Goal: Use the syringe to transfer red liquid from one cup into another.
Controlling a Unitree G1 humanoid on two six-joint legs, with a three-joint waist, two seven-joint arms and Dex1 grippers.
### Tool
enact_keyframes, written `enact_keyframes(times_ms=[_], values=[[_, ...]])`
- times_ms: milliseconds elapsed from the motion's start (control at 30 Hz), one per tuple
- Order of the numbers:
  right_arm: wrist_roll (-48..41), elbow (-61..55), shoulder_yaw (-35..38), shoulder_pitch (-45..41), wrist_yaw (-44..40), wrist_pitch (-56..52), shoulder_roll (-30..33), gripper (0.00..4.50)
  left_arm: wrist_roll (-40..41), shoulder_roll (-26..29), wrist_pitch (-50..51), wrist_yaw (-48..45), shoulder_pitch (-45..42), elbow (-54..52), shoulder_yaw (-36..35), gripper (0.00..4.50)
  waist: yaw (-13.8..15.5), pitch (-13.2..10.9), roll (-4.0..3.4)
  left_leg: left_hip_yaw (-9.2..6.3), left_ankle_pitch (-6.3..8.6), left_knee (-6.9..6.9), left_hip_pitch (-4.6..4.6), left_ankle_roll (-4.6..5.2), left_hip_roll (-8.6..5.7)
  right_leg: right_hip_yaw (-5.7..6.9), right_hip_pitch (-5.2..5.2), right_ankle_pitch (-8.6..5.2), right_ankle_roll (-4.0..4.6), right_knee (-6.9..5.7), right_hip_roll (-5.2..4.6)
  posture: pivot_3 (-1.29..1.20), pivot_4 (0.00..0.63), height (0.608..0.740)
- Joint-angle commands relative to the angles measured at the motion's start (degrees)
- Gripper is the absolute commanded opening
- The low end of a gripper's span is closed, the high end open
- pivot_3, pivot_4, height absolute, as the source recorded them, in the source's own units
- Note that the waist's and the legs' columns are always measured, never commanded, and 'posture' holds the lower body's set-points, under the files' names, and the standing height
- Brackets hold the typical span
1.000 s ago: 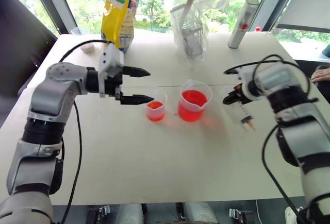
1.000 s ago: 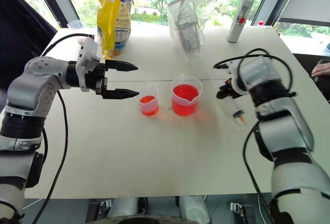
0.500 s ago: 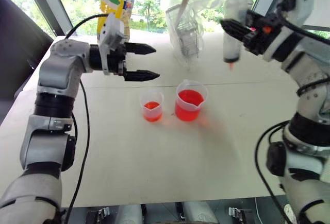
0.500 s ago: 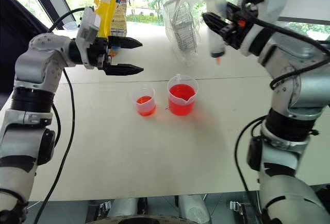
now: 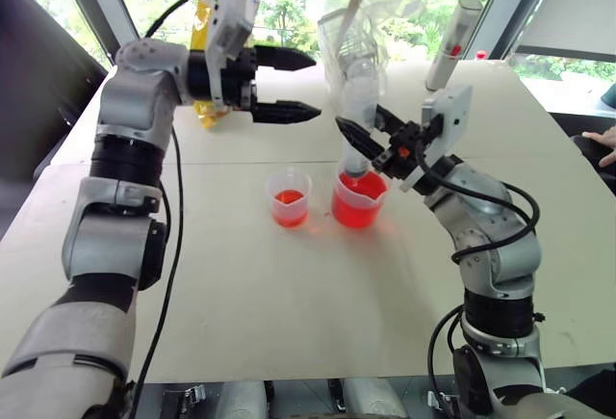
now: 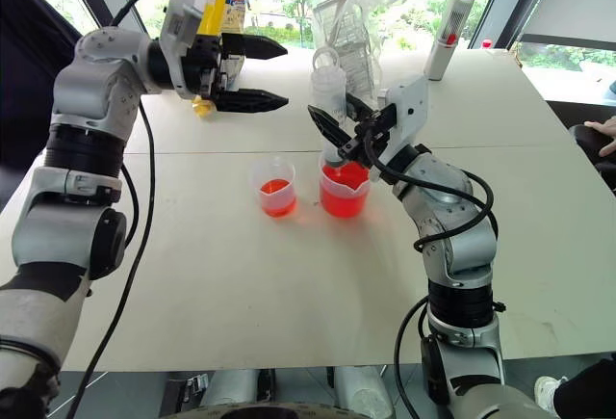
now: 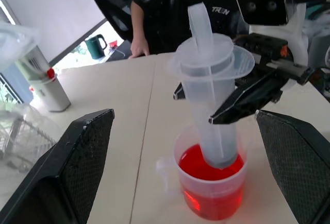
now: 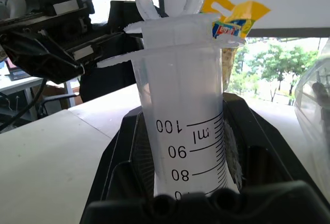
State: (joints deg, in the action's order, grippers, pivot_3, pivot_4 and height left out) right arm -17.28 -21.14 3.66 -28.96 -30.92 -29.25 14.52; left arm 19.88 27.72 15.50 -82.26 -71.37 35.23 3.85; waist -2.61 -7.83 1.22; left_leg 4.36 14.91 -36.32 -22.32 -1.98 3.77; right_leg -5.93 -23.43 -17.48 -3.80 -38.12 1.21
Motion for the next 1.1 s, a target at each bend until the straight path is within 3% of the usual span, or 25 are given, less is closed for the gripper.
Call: enact_keyframes(times_ms=[33, 633, 733, 967, 1100], values=[[1.3, 2.1, -1.2, 1.2, 0.9, 5.7, -0.6, 1.42, -0.2, -1.3, -1.3, -0.3, -3.3, 1.1, -0.6, 4.5, 0.0, 0.0, 0.0, -0.01, 0.0, 0.01, 0.0, 0.0, 0.0, 0.0, 0.0, 0.0, 0.0, 0.0, 0.02, 0.0, 0.15, 0.739], [2.9, 5.4, -3.5, 4.3, 2.5, 11.1, 0.7, 1.42, -4.3, -9.4, -4.9, 0.7, -6.2, 8.9, 0.4, 4.5, 0.0, 0.0, 0.0, -0.01, 0.0, 0.02, 0.0, -0.01, 0.01, -0.02, 0.0, 0.0, 0.0, 0.0, 0.03, 0.0, 0.15, 0.739], [3.1, 5.5, -3.6, 4.2, 2.6, 11.2, 0.8, 1.42, -4.8, -9.9, -4.9, 0.7, -6.2, 9.2, 0.4, 3.68, 0.0, 0.0, 0.0, -0.02, 0.0, 0.03, 0.01, -0.01, 0.01, -0.02, 0.0, 0.0, 0.0, 0.0, 0.04, 0.0, 0.15, 0.739], [3.3, 5.7, -3.7, 4.2, 2.6, 11.5, 1.0, 1.42, -4.6, -10.4, -4.5, 0.9, -6.6, 10.0, -0.1, 0.11, 0.0, 0.0, 0.0, -0.01, 0.0, 0.03, 0.01, -0.01, 0.01, -0.02, 0.0, 0.0, 0.0, 0.0, 0.04, 0.0, 0.15, 0.739], [3.2, 5.5, -3.7, 4.3, 2.5, 11.3, 1.2, 1.42, -4.4, -10.7, -4.6, 0.6, -6.6, 9.9, -0.1, 0.01, 0.0, 0.0, 0.0, -0.02, 0.0, 0.03, 0.01, 0.0, 0.01, -0.02, 0.0, 0.0, 0.0, 0.0, 0.04, 0.0, 0.15, 0.739]])
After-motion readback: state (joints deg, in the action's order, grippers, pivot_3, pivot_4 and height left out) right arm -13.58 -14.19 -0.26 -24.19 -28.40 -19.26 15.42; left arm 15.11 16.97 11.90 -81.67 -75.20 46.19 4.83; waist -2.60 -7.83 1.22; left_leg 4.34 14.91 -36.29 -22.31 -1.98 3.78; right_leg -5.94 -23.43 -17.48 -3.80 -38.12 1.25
